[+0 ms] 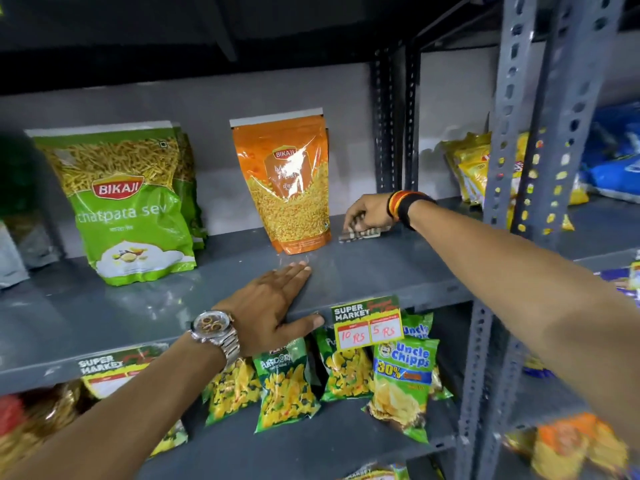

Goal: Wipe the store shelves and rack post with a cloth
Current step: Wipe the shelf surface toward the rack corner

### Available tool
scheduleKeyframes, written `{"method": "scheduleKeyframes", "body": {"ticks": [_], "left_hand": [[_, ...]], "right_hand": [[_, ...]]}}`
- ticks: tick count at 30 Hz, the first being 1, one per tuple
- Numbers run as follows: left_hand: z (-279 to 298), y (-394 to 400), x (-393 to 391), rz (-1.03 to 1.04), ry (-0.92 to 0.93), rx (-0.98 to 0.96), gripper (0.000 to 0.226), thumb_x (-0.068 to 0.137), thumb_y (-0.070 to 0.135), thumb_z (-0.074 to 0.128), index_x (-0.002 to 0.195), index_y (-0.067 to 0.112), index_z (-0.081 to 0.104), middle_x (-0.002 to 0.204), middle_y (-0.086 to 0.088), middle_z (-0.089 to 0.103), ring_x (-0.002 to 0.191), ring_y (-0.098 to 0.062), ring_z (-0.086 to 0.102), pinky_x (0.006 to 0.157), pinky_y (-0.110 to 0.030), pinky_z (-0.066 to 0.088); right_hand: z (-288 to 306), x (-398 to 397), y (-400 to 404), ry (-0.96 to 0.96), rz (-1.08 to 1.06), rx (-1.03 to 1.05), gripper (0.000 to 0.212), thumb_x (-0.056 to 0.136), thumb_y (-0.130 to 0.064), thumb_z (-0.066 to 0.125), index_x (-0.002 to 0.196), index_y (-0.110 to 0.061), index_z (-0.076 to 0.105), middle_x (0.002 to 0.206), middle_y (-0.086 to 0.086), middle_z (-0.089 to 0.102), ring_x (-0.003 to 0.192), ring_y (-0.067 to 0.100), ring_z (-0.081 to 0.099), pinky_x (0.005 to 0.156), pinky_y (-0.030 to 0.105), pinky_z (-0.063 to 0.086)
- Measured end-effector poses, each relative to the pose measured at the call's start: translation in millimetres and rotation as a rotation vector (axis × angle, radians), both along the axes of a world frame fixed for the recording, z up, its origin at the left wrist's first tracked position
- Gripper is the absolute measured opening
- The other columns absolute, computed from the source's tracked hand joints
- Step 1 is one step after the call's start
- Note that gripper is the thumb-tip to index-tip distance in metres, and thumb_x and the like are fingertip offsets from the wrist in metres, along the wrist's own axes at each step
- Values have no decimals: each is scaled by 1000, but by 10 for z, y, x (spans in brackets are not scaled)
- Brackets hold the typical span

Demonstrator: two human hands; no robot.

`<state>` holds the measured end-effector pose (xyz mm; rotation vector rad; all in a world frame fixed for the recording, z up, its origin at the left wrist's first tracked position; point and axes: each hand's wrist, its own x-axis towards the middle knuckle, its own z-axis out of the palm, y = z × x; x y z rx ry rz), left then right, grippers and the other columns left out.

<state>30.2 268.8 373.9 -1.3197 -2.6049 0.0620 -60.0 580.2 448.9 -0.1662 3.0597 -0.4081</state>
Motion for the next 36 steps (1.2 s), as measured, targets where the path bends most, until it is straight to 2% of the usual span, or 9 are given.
{"method": "scheduleKeyframes", "body": {"ticks": [5,7,9,14,20,25,29,33,36], "left_hand": [[7,-66,3,35,-23,6,104,86,87,16,163,19,8,171,-1,11,156,-14,14,125,-30,10],[9,-204,3,68,-17,8,105,85,89,15,163,20,9,171,1,12,155,-13,16,125,-30,12],[20,-419,-11,96,8,-3,111,80,94,8,163,20,10,170,1,14,155,-13,18,126,-30,15],[19,-763,-25,137,23,-9,120,74,97,2,163,17,15,169,-2,19,153,-16,25,126,-34,20],[16,-746,-8,131,19,26,113,81,92,16,162,13,19,168,-6,23,152,-21,30,123,-32,21],[12,-777,38,94,14,48,104,89,83,31,161,8,21,167,-11,26,151,-25,30,122,-35,24],[61,-818,106,71,0,59,99,92,80,32,158,6,28,164,-15,32,148,-29,36,122,-38,29],[115,-968,254,68,7,130,106,80,91,12,143,14,49,144,-14,57,128,-33,57,105,-46,47],[-64,-1171,460,-51,62,229,80,96,73,23,150,17,44,152,-11,52,135,-31,52,110,-43,44]], "right_hand": [[-69,185,-41,190,-161,5,34,89,-6,53,113,-21,70,118,5,68,108,27,62,84,25,46],[-261,218,-118,248,-227,57,36,91,-13,53,121,-28,65,131,9,62,120,33,55,104,35,45],[-350,314,-211,277,-199,92,36,93,-16,50,122,-33,63,132,10,58,123,35,50,108,42,41],[-91,752,-266,103,2,-18,34,87,-22,52,97,-51,67,114,-3,70,105,29,66,94,47,53],[-346,877,-352,329,-345,116,35,94,-18,46,117,-36,66,136,8,59,125,32,50,111,38,33],[-379,1492,-917,330,-258,84,35,97,-22,44,125,-33,62,112,13,55,114,38,48,98,38,37],[-384,2254,-1276,333,-169,74,30,97,-24,51,121,-37,63,91,7,51,90,26,49,77,31,34],[-618,2749,-1649,391,-134,-20,31,98,-23,53,124,-34,63,89,0,50,89,17,43,78,31,33],[-1057,2807,-1785,438,-191,-145,31,98,-24,52,125,-36,61,95,4,54,94,22,47,81,33,36]]}}
